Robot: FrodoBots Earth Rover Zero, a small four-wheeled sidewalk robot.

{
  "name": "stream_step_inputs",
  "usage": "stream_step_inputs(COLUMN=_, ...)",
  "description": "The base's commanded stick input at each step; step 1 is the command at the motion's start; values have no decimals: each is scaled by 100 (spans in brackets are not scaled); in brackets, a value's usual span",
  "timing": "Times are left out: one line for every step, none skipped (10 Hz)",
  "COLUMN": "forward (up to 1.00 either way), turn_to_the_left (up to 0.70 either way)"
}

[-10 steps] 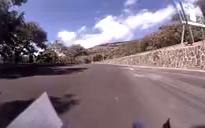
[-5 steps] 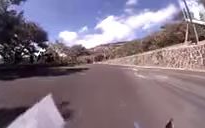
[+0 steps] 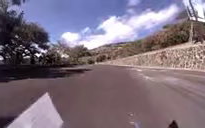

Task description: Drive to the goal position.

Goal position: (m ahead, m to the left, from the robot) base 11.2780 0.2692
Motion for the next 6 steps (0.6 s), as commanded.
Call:
stream_step_inputs(forward=70, turn_to_the_left=0)
stream_step_inputs(forward=70, turn_to_the_left=0)
stream_step_inputs(forward=70, turn_to_the_left=0)
stream_step_inputs(forward=70, turn_to_the_left=0)
stream_step_inputs(forward=70, turn_to_the_left=0)
stream_step_inputs(forward=70, turn_to_the_left=0)
